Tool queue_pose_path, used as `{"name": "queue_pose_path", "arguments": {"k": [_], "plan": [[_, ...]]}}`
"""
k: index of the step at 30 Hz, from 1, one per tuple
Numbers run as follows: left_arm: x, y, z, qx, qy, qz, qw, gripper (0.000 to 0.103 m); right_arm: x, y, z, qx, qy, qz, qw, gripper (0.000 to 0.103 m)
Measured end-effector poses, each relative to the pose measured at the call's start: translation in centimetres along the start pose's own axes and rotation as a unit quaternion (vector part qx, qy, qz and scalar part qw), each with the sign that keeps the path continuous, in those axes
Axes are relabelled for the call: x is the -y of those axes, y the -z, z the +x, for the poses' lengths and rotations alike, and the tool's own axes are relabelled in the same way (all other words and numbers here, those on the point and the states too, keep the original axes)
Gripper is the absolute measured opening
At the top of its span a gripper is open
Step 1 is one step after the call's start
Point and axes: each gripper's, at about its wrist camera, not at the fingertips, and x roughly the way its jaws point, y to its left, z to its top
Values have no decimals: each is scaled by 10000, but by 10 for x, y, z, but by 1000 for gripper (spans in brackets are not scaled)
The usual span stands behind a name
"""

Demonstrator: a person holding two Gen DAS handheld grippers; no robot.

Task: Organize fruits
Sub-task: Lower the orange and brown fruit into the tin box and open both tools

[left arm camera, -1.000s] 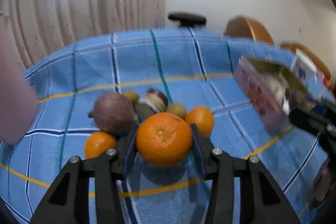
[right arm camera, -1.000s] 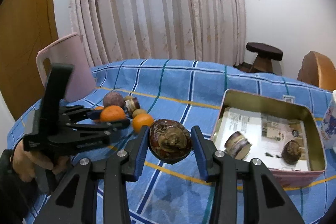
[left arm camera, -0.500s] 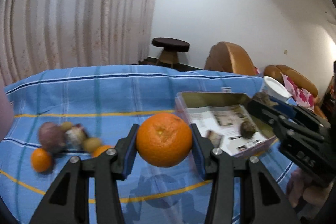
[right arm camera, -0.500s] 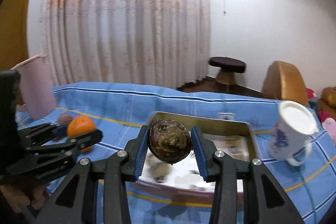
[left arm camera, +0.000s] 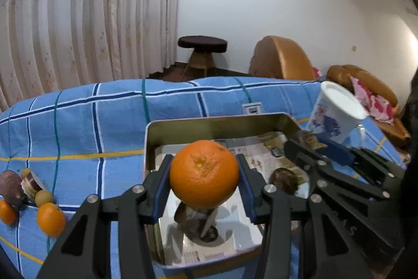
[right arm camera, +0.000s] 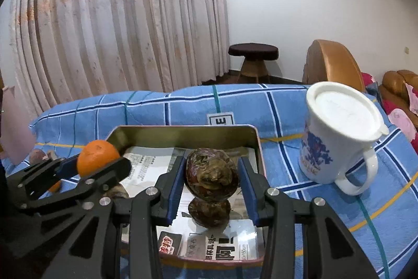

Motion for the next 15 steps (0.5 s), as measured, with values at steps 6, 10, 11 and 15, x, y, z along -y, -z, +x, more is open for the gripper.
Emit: {"name": "queue_pose_path", "arguments": {"k": [6, 10, 11, 15], "plan": [[-4, 6, 7, -114, -155, 32, 9998, 48, 6, 0, 7, -155, -266, 272, 9992, 43], [-5, 8, 9, -121, -307, 47, 9994, 49, 0, 3, 19, -341, -431, 246, 9982, 44], [-6, 8, 8, -114, -379, 48, 9992, 49, -2, 4, 21, -385, -454, 236, 9979, 44], [-8, 8, 5, -97, -335, -29, 9994, 51, 1, 3, 19, -364, -553, 418, 9969, 44]]}}
